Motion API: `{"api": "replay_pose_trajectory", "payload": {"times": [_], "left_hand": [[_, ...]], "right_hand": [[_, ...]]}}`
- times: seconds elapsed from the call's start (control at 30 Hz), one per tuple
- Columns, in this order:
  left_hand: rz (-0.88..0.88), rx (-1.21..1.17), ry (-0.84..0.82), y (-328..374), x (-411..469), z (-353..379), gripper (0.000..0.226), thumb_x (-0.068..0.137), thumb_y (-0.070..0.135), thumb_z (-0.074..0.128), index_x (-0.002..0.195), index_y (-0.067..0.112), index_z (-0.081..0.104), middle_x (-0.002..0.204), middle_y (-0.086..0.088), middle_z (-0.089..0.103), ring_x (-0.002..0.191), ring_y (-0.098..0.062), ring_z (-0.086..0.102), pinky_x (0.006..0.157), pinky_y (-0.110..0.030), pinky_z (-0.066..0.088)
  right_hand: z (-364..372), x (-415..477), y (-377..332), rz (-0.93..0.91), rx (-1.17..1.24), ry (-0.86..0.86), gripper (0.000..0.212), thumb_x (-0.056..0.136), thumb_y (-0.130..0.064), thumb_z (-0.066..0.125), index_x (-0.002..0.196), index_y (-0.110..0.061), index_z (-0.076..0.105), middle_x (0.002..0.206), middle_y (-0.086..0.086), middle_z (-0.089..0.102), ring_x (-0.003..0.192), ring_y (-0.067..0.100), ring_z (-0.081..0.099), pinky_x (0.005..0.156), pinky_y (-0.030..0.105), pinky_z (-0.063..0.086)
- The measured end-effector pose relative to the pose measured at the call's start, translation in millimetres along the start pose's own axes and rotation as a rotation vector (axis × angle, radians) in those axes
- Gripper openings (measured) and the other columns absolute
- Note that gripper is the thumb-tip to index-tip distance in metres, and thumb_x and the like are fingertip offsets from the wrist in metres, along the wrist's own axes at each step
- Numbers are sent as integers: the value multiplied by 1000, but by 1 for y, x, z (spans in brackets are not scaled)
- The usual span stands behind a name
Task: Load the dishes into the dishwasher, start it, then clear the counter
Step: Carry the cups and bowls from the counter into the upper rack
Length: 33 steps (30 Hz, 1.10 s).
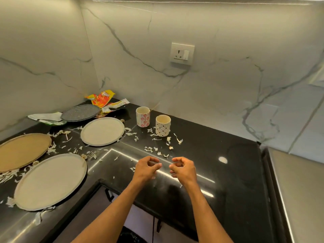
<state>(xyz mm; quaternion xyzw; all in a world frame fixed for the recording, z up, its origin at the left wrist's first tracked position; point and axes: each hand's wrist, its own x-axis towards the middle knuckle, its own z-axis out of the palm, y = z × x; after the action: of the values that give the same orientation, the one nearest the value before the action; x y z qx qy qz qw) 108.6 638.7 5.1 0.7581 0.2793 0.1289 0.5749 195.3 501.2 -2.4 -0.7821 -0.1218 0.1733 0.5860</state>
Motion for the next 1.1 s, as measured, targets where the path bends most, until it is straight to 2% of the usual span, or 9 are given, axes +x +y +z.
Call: {"api": "replay_pose_trajectory", "payload": {"times": [0.2, 0.37, 0.43, 0.53, 0.63, 0.7, 0.77, 0.93, 1.1], "left_hand": [[13, 28, 100, 15, 49, 13, 19, 80, 17, 77, 95, 15, 66, 83, -10, 68, 69, -16, 65, 68, -38, 60], [9, 65, 155, 20, 75, 22, 28, 79, 19, 77, 104, 15, 65, 77, 2, 65, 69, -7, 61, 63, -18, 50], [-7, 60, 165, 21, 87, 21, 34, 78, 20, 78, 108, 17, 63, 86, 3, 65, 79, -8, 63, 68, -17, 49], [-21, 77, 160, 21, 107, 18, 45, 76, 25, 80, 116, 20, 59, 106, -1, 63, 94, -14, 62, 80, -26, 53], [-24, 104, 160, 21, 129, 14, 57, 75, 26, 81, 125, 20, 55, 120, -4, 59, 100, -16, 59, 89, -37, 54], [-22, 106, 159, 22, 144, 11, 62, 74, 25, 82, 128, 20, 52, 126, -6, 58, 101, -17, 58, 91, -36, 52], [-17, 103, 157, 24, 159, 8, 67, 73, 24, 82, 131, 20, 49, 129, -6, 57, 101, -17, 58, 91, -34, 51], [-31, 103, 114, 23, 195, 4, 81, 72, 22, 84, 140, 23, 40, 139, -7, 50, 107, -17, 55, 90, -31, 46], [-47, 101, 40, 20, 223, 3, 95, 69, 24, 85, 147, 21, 31, 149, -8, 40, 128, -27, 47, 105, -42, 42]], "right_hand": [[-19, 57, -8, -14, -30, -39, 18, 82, -2, 71, 96, -12, 67, 82, 10, 72, 69, 23, 72, 68, 40, 62], [-25, 92, -12, -3, -49, -55, 19, 82, -4, 73, 96, -15, 67, 86, 8, 72, 74, 21, 73, 67, 37, 62], [-21, 104, -14, -5, -64, -71, 21, 81, -6, 76, 98, -16, 67, 88, 6, 71, 77, 19, 72, 68, 36, 62], [-13, 122, -17, -12, -97, -78, 25, 79, -8, 78, 97, -20, 67, 93, 3, 69, 85, 17, 70, 69, 35, 62], [-3, 139, -21, -24, -122, -82, 29, 76, -10, 81, 97, -23, 67, 95, -2, 66, 91, 15, 66, 73, 36, 62], [3, 151, -24, -20, -135, -75, 32, 74, -11, 82, 100, -23, 67, 96, -4, 66, 93, 14, 65, 79, 39, 61], [7, 165, -29, -16, -162, -71, 40, 73, -11, 82, 108, -21, 65, 100, -4, 65, 96, 14, 64, 81, 33, 59], [14, 194, -41, 14, -182, -97, 57, 75, -6, 79, 125, -20, 55, 121, 2, 59, 94, 11, 62, 71, 19, 49], [22, 216, -44, 17, -191, -140, 73, 73, 1, 79, 136, -17, 45, 136, 7, 53, 122, 21, 53, 83, 20, 45]]}}
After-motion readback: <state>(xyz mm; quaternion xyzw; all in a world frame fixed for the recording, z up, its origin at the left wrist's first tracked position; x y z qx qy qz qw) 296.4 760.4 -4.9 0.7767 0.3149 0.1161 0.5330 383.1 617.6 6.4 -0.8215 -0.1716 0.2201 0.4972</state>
